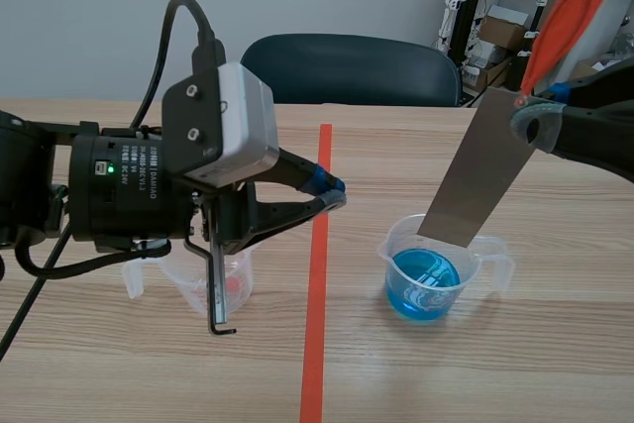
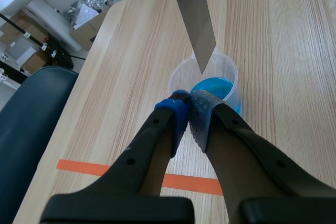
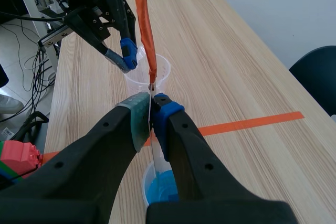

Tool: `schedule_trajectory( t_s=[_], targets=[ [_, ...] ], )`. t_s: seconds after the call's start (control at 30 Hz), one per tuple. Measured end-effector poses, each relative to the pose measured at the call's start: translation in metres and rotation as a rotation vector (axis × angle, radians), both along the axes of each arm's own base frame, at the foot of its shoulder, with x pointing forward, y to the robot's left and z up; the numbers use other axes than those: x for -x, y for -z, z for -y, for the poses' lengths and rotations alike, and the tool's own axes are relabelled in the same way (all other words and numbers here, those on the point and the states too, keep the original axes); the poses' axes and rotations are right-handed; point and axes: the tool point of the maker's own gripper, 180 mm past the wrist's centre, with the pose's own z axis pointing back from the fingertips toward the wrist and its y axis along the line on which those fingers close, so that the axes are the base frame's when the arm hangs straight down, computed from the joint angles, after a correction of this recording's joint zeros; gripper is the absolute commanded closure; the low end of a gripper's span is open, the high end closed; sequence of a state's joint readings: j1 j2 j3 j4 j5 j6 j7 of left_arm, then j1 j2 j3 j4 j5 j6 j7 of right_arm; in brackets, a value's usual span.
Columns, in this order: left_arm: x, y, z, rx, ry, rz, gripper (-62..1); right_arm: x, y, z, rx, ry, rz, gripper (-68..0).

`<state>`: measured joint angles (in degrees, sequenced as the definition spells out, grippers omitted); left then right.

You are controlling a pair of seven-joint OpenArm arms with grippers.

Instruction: Do the redox reaction experiment. lower the plate into the blue solution

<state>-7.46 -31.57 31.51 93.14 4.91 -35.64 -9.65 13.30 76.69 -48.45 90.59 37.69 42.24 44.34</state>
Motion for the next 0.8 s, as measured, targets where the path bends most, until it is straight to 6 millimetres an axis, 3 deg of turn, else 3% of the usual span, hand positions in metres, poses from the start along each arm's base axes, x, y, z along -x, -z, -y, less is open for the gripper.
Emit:
schedule_trajectory(
  t_s=[0.57, 0.8],
  targets=[
    [0.008, 0.008, -0.002, -0.003, 0.002, -0.030, -3.6, 0.000, 0.000, 0.000, 0.000, 0.000, 0.000, -0.4],
    [0.012, 0.011, -0.030, 0.025, -0.037, -0.055, -3.6, 0.000, 0.000, 0.000, 0.000, 0.000, 0.000, -0.4]
  ],
)
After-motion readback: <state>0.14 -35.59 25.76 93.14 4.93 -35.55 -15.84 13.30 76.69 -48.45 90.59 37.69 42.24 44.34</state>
